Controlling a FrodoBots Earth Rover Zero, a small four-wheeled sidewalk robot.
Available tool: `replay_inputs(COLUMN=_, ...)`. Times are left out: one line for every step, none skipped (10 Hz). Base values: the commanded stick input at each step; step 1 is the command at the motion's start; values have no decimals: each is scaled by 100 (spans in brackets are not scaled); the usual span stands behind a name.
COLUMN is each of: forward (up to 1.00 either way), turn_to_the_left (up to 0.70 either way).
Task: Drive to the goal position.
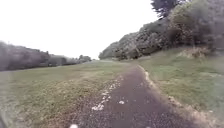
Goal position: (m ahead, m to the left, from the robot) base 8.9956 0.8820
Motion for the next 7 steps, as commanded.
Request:
replay_inputs(forward=0, turn_to_the_left=-100)
replay_inputs(forward=0, turn_to_the_left=-69)
replay_inputs(forward=0, turn_to_the_left=-35)
replay_inputs(forward=0, turn_to_the_left=-6)
replay_inputs(forward=0, turn_to_the_left=0)
replay_inputs(forward=0, turn_to_the_left=0)
replay_inputs(forward=0, turn_to_the_left=0)
